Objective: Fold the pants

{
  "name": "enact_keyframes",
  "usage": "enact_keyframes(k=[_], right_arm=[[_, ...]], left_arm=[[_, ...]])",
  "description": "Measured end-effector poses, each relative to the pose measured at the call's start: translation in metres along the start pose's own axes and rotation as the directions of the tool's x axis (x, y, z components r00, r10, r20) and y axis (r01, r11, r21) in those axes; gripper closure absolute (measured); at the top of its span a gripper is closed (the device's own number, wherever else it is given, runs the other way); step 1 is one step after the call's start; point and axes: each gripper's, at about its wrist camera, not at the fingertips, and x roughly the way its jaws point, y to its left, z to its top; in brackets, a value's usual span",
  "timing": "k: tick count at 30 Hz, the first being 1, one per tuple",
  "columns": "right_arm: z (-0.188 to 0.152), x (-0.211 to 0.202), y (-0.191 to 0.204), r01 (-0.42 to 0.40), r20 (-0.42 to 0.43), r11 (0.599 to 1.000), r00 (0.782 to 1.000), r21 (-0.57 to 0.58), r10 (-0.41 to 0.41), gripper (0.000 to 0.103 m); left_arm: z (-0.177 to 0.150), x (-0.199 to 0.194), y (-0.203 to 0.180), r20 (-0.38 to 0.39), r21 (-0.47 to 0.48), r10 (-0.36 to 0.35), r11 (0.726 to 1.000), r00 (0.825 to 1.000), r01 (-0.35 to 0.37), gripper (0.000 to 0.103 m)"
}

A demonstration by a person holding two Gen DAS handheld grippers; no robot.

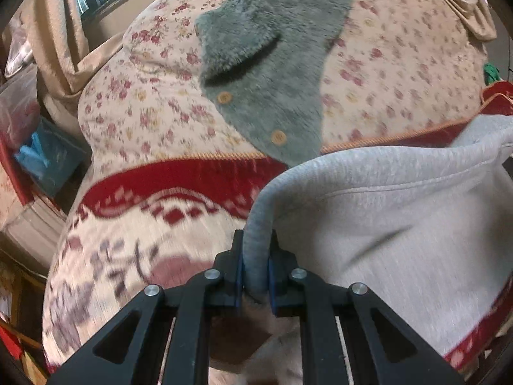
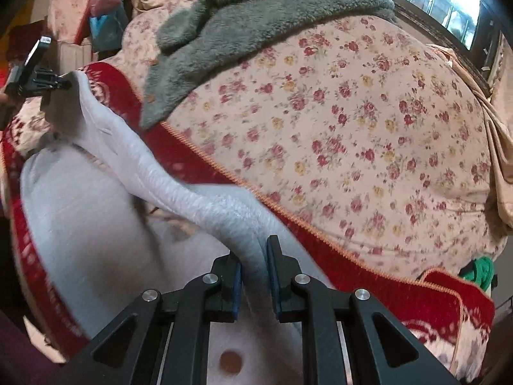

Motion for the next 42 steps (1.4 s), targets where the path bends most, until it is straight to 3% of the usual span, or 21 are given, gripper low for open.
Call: enact_keyframes(k=[8, 12, 15, 17, 18, 19, 21, 24, 26, 27, 29, 31, 32, 35, 38, 40, 42], right_arm=[[-0.061, -0.028, 0.046, -0.063, -0.063, 0.998, 0.996, -0.028, 0.061, 0.089], [-0.084, -0.031, 0.053, -0.091, -0.096, 0.996, 0.991, -0.002, 0.090, 0.089], [-0.100, -0.029, 0.060, -0.113, -0.133, 0.994, 0.985, -0.010, 0.110, 0.089], [-0.109, -0.028, 0.063, -0.128, -0.143, 0.992, 0.981, 0.004, 0.127, 0.089], [-0.114, -0.025, 0.063, -0.137, -0.151, 0.990, 0.979, 0.019, 0.138, 0.089], [-0.119, -0.021, 0.065, -0.140, -0.163, 0.990, 0.976, 0.024, 0.142, 0.089], [-0.131, -0.011, 0.070, -0.139, -0.203, 0.990, 0.969, 0.013, 0.138, 0.089], [-0.143, 0.000, 0.080, -0.140, -0.246, 0.990, 0.960, -0.019, 0.131, 0.088], [-0.143, -0.001, 0.079, -0.136, -0.232, 0.991, 0.964, -0.019, 0.128, 0.086], [-0.143, -0.001, 0.077, -0.141, -0.235, 0.990, 0.963, -0.018, 0.133, 0.086], [-0.140, -0.004, 0.078, -0.135, -0.231, 0.990, 0.965, -0.037, 0.123, 0.085], [-0.137, -0.009, 0.078, -0.132, -0.221, 0.990, 0.968, -0.042, 0.120, 0.084], [-0.134, -0.012, 0.078, -0.131, -0.220, 0.991, 0.968, -0.040, 0.119, 0.083], [-0.121, -0.027, 0.067, -0.141, -0.163, 0.990, 0.976, 0.025, 0.144, 0.080], [-0.114, -0.037, 0.052, -0.182, -0.105, 0.972, 0.974, 0.147, 0.199, 0.078], [-0.112, -0.042, 0.049, -0.197, -0.084, 0.964, 0.973, 0.180, 0.215, 0.076], [-0.112, -0.046, 0.052, -0.188, -0.086, 0.969, 0.975, 0.160, 0.204, 0.073]], left_arm=[[-0.071, -0.040, -0.017, 0.021, -0.053, -0.060, 0.997, 0.998, 0.061, 0.091], [-0.102, -0.039, -0.038, -0.016, -0.019, -0.070, 0.997, 0.997, 0.070, 0.091], [-0.123, -0.033, -0.044, -0.038, -0.055, -0.110, 0.993, 0.993, 0.108, 0.087], [-0.136, -0.032, -0.046, -0.045, -0.095, -0.148, 0.985, 0.988, 0.143, 0.074], [-0.142, -0.030, -0.044, -0.047, -0.122, -0.166, 0.980, 0.985, 0.159, 0.052], [-0.148, -0.031, -0.042, -0.034, -0.163, -0.195, 0.969, 0.980, 0.187, 0.037], [-0.157, -0.033, -0.036, -0.009, -0.236, -0.242, 0.943, 0.970, 0.233, 0.036], [-0.159, -0.042, -0.037, 0.003, -0.278, -0.232, 0.934, 0.973, 0.224, 0.032], [-0.160, -0.050, -0.034, 0.027, -0.335, -0.251, 0.910, 0.968, 0.245, 0.020], [-0.161, -0.056, -0.032, 0.059, -0.377, -0.264, 0.887, 0.963, 0.266, 0.012], [-0.165, -0.065, -0.027, 0.104, -0.439, -0.289, 0.845, 0.952, 0.305, 0.011], [-0.171, -0.069, -0.019, 0.134, -0.536, -0.302, 0.779, 0.944, 0.325, 0.010], [-0.175, -0.069, -0.015, 0.153, -0.587, -0.313, 0.734, 0.937, 0.341, 0.009], [-0.187, -0.062, -0.005, 0.218, -0.742, -0.339, 0.552, 0.915, 0.381, 0.008], [-0.190, -0.058, -0.006, 0.309, -0.795, -0.315, 0.433, 0.897, 0.426, 0.007], [-0.185, -0.051, -0.010, 0.327, -0.811, -0.305, 0.395, 0.894, 0.431, 0.007], [-0.179, -0.045, -0.016, 0.316, -0.824, -0.283, 0.392, 0.906, 0.409, 0.007]])
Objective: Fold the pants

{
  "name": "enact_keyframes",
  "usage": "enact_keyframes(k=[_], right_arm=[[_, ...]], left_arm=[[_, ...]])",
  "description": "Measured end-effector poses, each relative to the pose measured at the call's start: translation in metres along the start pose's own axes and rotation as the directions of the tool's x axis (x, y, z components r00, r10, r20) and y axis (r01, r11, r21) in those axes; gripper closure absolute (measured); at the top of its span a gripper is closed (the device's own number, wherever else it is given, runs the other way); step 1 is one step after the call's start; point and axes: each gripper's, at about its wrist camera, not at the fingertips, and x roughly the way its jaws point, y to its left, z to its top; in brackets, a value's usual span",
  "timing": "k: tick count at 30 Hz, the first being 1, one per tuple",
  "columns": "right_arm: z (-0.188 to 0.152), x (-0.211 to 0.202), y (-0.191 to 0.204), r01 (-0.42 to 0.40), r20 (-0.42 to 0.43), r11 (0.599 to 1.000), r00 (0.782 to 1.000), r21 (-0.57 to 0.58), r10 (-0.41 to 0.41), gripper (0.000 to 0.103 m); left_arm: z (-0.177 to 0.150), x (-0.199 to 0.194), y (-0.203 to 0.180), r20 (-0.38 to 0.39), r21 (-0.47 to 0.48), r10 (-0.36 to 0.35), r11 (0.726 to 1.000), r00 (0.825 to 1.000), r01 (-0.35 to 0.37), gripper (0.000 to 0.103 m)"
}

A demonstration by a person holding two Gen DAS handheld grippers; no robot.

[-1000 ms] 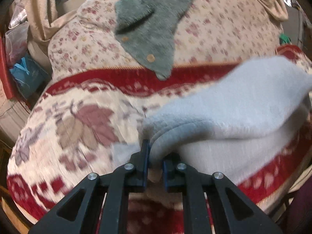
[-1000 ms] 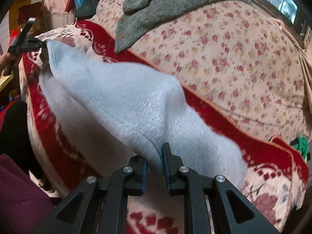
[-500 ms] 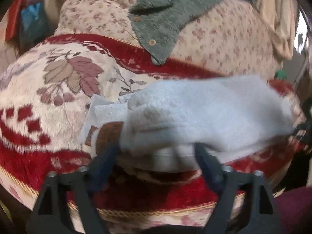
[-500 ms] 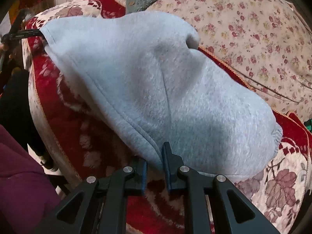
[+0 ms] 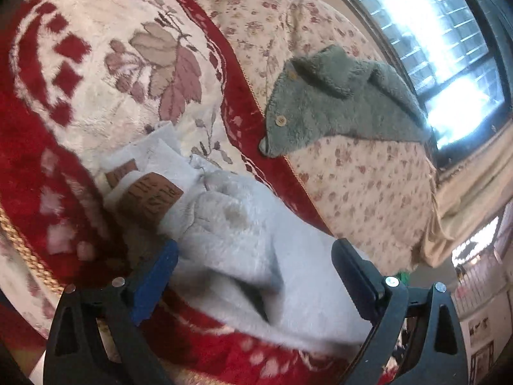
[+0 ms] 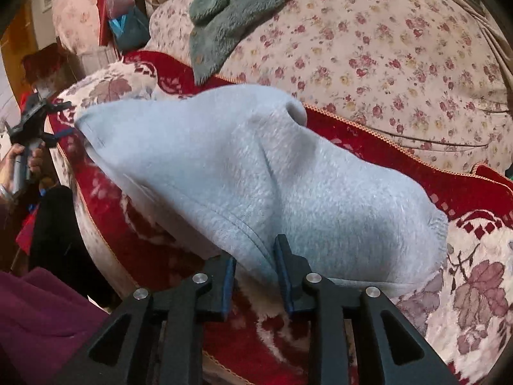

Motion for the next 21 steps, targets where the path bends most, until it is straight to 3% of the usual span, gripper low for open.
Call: enact_keyframes(k=[1, 2, 4, 9, 11, 13, 16, 19, 21], right_arm=[[-0.002, 0.001, 0.003, 0.008, -0.013, 1.000, 1.000, -0.018, -0.008, 0.065], [-0.004, 0.002, 0.004, 0.007, -0.027, 1.000, 1.000, -0.027, -0.008, 0.050], [-0.009, 0.000, 0.005, -0.005, -0.038, 0.999, 0.999, -0.033, 0.003, 0.038], [-0.013, -0.008, -0.005, -0.036, -0.007, 0.999, 0.999, 0.037, 0.036, 0.037], [-0.013, -0.007, -0.014, -0.057, 0.000, 0.994, 0.998, 0.093, 0.057, 0.037], [-0.014, -0.005, -0.019, -0.073, -0.001, 0.989, 0.997, 0.129, 0.074, 0.037], [-0.015, -0.001, -0.021, -0.083, -0.010, 0.985, 0.996, 0.150, 0.086, 0.037], [-0.014, 0.003, -0.018, -0.089, -0.021, 0.986, 0.995, 0.143, 0.093, 0.036], [-0.013, 0.005, -0.016, -0.098, -0.027, 0.985, 0.994, 0.139, 0.102, 0.036]], left_arm=[[-0.001, 0.006, -0.003, 0.013, 0.000, 0.026, 1.000, 1.000, -0.026, 0.006], [-0.001, 0.011, -0.005, 0.021, -0.005, 0.045, 0.999, 0.999, -0.045, 0.006], [0.000, 0.021, -0.005, 0.027, -0.019, 0.066, 0.998, 0.997, -0.065, 0.005], [0.000, 0.046, -0.001, 0.014, -0.051, 0.123, 0.991, 0.992, -0.122, 0.005], [0.003, 0.048, -0.003, 0.020, -0.038, 0.141, 0.989, 0.990, -0.140, 0.016], [0.007, 0.048, -0.007, 0.017, 0.002, 0.181, 0.984, 0.983, -0.181, 0.063], [0.010, 0.044, -0.014, 0.021, 0.072, 0.199, 0.977, 0.980, -0.200, 0.067], [0.007, 0.037, -0.032, 0.078, 0.201, 0.291, 0.932, 0.954, -0.300, 0.071], [0.000, 0.030, -0.052, 0.163, 0.313, 0.367, 0.861, 0.916, -0.401, 0.071]])
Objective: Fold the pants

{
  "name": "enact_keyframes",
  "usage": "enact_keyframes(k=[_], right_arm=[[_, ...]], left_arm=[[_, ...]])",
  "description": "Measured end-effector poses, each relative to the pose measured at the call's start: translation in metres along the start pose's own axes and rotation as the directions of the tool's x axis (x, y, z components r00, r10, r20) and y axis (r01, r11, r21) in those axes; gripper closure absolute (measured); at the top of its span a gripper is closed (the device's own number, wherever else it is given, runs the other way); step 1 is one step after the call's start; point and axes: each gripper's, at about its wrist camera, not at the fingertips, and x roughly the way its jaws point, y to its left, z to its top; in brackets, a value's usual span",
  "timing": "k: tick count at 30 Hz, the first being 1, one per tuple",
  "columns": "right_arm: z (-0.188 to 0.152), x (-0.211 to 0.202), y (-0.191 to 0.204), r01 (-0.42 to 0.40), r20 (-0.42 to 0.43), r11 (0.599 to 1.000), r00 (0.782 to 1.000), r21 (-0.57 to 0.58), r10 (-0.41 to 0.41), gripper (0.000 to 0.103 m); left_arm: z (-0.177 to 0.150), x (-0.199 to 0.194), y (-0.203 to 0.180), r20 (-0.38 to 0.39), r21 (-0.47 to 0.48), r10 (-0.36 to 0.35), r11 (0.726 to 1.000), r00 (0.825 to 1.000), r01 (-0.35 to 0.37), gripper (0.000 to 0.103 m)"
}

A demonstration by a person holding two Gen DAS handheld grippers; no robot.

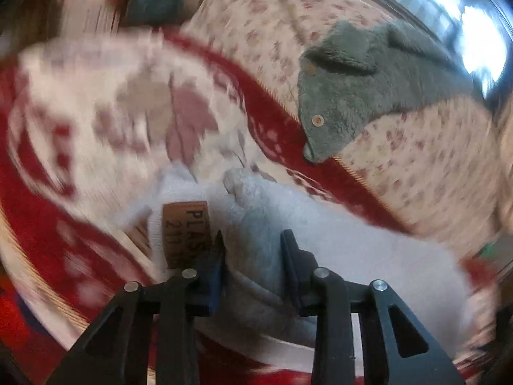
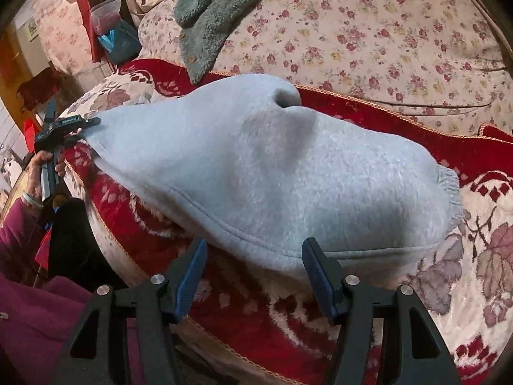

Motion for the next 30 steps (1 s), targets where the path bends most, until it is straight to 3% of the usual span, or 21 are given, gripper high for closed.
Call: enact_keyframes(k=[1, 2, 3, 4, 5, 7, 8, 10, 11, 13, 17, 23, 27, 30], right_arm=[[0.001, 0.001, 0.001, -0.004, -0.003, 1.000, 1.000, -0.004, 0.004, 0.036], [0.001, 0.002, 0.003, -0.008, -0.007, 1.000, 1.000, -0.012, 0.008, 0.036], [0.001, 0.003, 0.004, -0.013, -0.010, 1.000, 1.000, -0.020, 0.013, 0.036], [0.001, 0.005, 0.006, -0.019, -0.012, 0.999, 1.000, -0.026, 0.018, 0.036], [0.001, 0.008, 0.006, -0.022, -0.018, 0.999, 1.000, -0.028, 0.022, 0.035], [0.002, 0.013, 0.006, -0.026, -0.031, 0.999, 0.999, -0.029, 0.026, 0.035], [0.002, 0.014, 0.007, -0.029, -0.033, 0.999, 0.999, -0.031, 0.028, 0.035], [0.002, 0.013, 0.008, -0.035, -0.032, 0.999, 0.999, -0.034, 0.033, 0.035], [0.002, 0.012, 0.007, -0.035, -0.032, 0.999, 0.999, -0.035, 0.034, 0.035], [0.003, 0.009, 0.002, -0.020, -0.024, 0.999, 1.000, -0.028, 0.020, 0.034], [0.001, 0.000, -0.023, 0.005, 0.011, 0.998, 1.000, 0.070, -0.006, 0.032], [-0.020, -0.017, -0.074, 0.064, 0.037, 0.955, 0.996, 0.288, -0.079, 0.028], [-0.040, -0.030, -0.114, -0.030, 0.108, 0.877, 0.994, 0.480, -0.025, 0.023], [-0.052, -0.025, -0.145, -0.133, 0.185, 0.785, 0.982, 0.605, 0.024, 0.017]], left_arm=[[-0.003, -0.009, -0.012, 0.062, 0.092, 0.081, 0.992, 0.995, -0.086, 0.071], [-0.009, -0.017, -0.024, 0.157, 0.198, 0.161, 0.961, 0.974, -0.191, 0.071], [-0.013, -0.016, -0.027, 0.195, 0.250, 0.191, 0.939, 0.962, -0.237, 0.070], [-0.014, -0.008, -0.024, 0.164, 0.255, 0.197, 0.938, 0.967, -0.235, 0.069], [-0.013, 0.003, -0.015, 0.088, 0.231, 0.185, 0.952, 0.979, -0.201, 0.066], [-0.014, 0.024, 0.020, -0.071, 0.082, 0.107, 0.992, 0.992, -0.101, 0.046], [-0.016, 0.023, 0.037, -0.074, 0.006, 0.076, 0.997, 0.994, -0.076, 0.043], [-0.015, 0.012, 0.057, -0.041, -0.070, 0.067, 0.995, 0.997, -0.070, 0.016], [-0.013, 0.003, 0.067, -0.010, -0.105, 0.069, 0.992, 0.998, -0.069, 0.010], [-0.008, -0.011, 0.073, 0.025, -0.130, 0.062, 0.990, 0.998, -0.058, 0.008], [0.003, -0.029, 0.053, 0.064, -0.077, 0.036, 0.997, 0.997, -0.031, 0.008], [-0.002, -0.012, -0.025, -0.022, 0.020, -0.133, 0.991, 0.991, 0.134, 0.008], [-0.025, 0.007, -0.089, -0.127, 0.139, -0.202, 0.966, 0.971, 0.219, 0.008], [-0.040, 0.022, -0.123, -0.193, 0.189, -0.227, 0.946, 0.955, 0.263, 0.008]])
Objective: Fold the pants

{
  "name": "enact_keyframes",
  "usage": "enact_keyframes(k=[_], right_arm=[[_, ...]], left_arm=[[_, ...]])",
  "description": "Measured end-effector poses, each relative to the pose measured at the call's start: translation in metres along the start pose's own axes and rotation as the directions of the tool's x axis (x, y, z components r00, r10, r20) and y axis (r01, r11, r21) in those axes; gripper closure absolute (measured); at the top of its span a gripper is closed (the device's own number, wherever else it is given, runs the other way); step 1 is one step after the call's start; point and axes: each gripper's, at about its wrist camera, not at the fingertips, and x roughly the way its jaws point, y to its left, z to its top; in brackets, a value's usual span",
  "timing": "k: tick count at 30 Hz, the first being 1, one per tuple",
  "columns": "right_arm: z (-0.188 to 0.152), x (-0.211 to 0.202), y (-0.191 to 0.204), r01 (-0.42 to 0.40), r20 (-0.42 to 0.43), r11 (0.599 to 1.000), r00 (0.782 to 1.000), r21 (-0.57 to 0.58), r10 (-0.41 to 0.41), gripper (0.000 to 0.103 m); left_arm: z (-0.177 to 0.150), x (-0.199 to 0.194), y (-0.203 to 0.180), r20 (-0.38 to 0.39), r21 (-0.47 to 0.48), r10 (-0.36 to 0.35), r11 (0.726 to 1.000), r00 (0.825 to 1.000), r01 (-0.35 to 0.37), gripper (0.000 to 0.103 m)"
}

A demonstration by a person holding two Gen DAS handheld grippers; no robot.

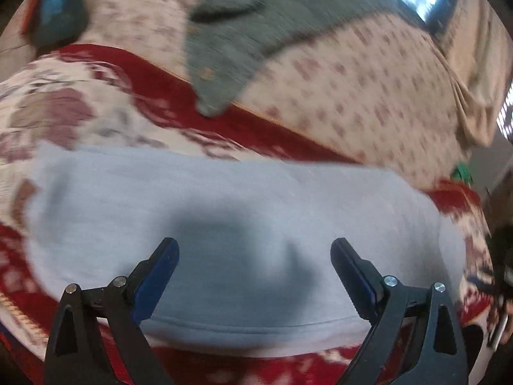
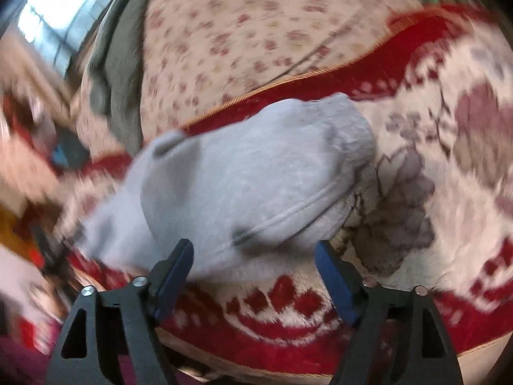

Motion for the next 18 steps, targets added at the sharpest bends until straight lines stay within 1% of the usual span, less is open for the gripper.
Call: enact_keyframes(k=[3, 5, 6, 7, 8, 9, 10, 11, 12, 14, 18], right_arm=[[0.013, 0.016, -0.029, -0.051, 0.022, 0.987, 0.999, 0.155, 0.048, 0.016], [0.021, 0.027, -0.040, -0.122, 0.039, 0.970, 0.992, 0.210, 0.116, 0.016], [0.026, 0.036, -0.047, -0.151, 0.048, 0.957, 0.988, 0.246, 0.144, 0.016], [0.029, 0.045, -0.054, -0.157, 0.055, 0.944, 0.988, 0.290, 0.147, 0.016], [0.030, 0.053, -0.060, -0.163, 0.059, 0.928, 0.987, 0.334, 0.152, 0.019], [0.030, 0.059, -0.065, -0.201, 0.081, 0.907, 0.980, 0.371, 0.184, 0.026], [0.031, 0.062, -0.065, -0.220, 0.099, 0.905, 0.975, 0.364, 0.197, 0.052], [0.032, 0.060, -0.062, -0.207, 0.111, 0.917, 0.977, 0.341, 0.180, 0.059], [0.032, 0.056, -0.056, -0.205, 0.131, 0.928, 0.976, 0.310, 0.172, 0.062], [0.033, 0.043, -0.049, -0.227, 0.175, 0.935, 0.967, 0.272, 0.183, 0.071], [0.030, 0.006, -0.034, -0.246, 0.250, 0.952, 0.948, 0.185, 0.196, 0.075]], left_arm=[[-0.009, 0.025, -0.016, -0.065, 0.012, -0.004, 1.000, 0.998, 0.005, 0.008], [-0.016, 0.040, -0.019, -0.117, 0.003, 0.012, 1.000, 0.993, -0.012, 0.008], [-0.018, 0.044, -0.018, -0.123, -0.004, 0.020, 1.000, 0.992, -0.021, 0.008], [-0.020, 0.047, -0.017, -0.121, -0.010, 0.025, 1.000, 0.992, -0.027, 0.008], [-0.021, 0.046, -0.018, -0.117, -0.013, 0.024, 1.000, 0.993, -0.026, 0.008], [-0.022, 0.045, -0.017, -0.116, -0.015, 0.023, 1.000, 0.993, -0.025, 0.008], [-0.023, 0.043, -0.016, -0.117, -0.018, 0.021, 1.000, 0.993, -0.023, 0.008], [-0.024, 0.043, -0.015, -0.122, -0.019, 0.018, 1.000, 0.992, -0.020, 0.008], [-0.024, 0.044, -0.015, -0.127, -0.017, 0.017, 1.000, 0.992, -0.019, 0.008], [-0.024, 0.045, -0.014, -0.137, -0.005, 0.021, 1.000, 0.990, -0.022, 0.008], [-0.025, 0.049, -0.021, -0.147, 0.032, 0.052, 0.998, 0.988, -0.048, 0.008]])
